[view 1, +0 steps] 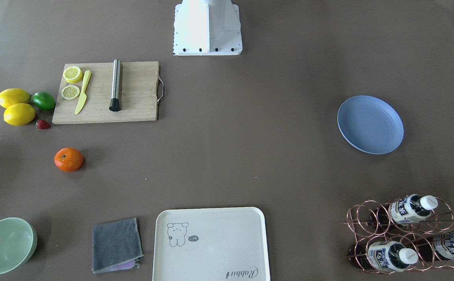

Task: Pick orange to plate

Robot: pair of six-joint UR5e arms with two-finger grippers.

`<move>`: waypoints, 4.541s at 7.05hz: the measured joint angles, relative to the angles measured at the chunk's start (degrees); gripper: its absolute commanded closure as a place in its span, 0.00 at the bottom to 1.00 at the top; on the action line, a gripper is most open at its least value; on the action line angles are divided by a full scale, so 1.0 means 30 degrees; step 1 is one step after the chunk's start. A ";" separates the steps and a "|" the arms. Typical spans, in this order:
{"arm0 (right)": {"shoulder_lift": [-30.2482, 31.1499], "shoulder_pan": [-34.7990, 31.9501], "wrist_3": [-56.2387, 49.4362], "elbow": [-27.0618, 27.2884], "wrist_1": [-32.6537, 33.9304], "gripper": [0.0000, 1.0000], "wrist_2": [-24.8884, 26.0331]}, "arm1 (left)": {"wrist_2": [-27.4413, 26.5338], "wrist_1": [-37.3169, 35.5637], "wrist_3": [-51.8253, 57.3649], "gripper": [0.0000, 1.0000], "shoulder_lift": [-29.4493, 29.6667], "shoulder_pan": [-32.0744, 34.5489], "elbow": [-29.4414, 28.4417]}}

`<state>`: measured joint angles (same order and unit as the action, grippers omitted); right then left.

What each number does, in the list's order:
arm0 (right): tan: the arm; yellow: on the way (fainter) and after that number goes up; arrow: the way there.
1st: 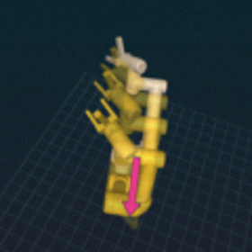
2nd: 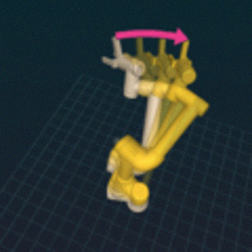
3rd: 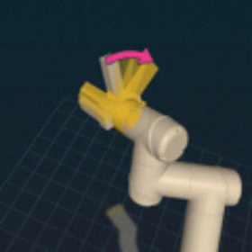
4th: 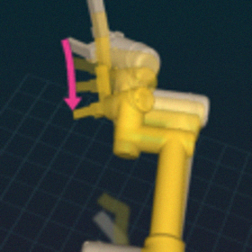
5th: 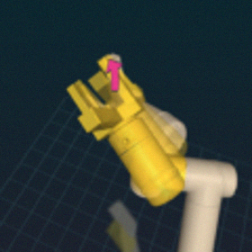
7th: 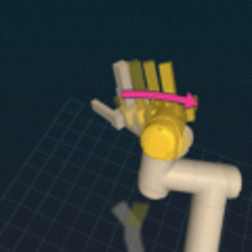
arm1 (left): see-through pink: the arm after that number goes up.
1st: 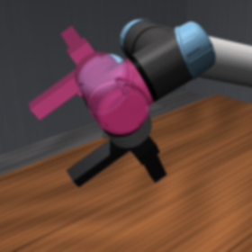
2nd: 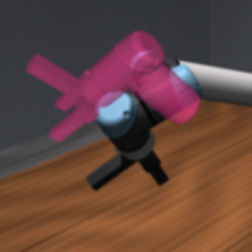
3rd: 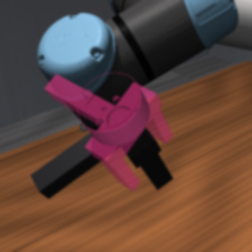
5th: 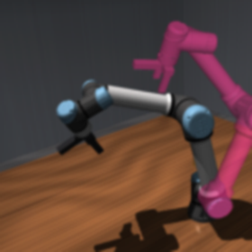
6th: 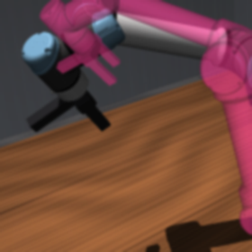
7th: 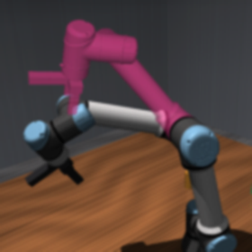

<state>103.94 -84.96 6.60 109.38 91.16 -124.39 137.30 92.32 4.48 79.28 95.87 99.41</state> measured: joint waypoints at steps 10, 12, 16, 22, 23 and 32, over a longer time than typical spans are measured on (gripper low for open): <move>-0.0288 0.1162 0.0075 -0.0351 -0.0004 0.00 0.0649 | 0.0384 0.2514 -0.0170 0.02 0.1089 0.0065 -0.0286; -0.0668 0.1163 0.0101 -0.0559 -0.0011 0.00 0.0338 | 0.2043 0.2855 -0.0351 0.02 0.1094 0.0048 -0.0336; -0.2207 0.1211 0.0144 -0.0719 -0.0233 0.00 -0.1193 | 0.3757 0.5217 -0.2372 0.01 0.1679 -0.1746 -0.0769; -0.1702 0.1193 0.0174 -0.0687 -0.2771 0.00 -0.1001 | -0.0662 1.7374 -1.4201 0.03 0.1683 -0.9419 -0.5662; -0.1685 0.1193 0.0179 -0.0693 -0.2869 0.00 -0.1019 | -0.1075 1.8593 -1.5650 0.08 0.1811 -1.0164 -0.6023; -0.1484 0.1192 0.0221 -0.0862 -0.3139 0.00 -0.1046 | -0.2183 2.0811 -1.6850 1.00 0.2080 -1.2289 -0.7138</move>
<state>99.49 -81.39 7.26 106.79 81.74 -127.53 130.75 154.75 -46.07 85.52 59.01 77.99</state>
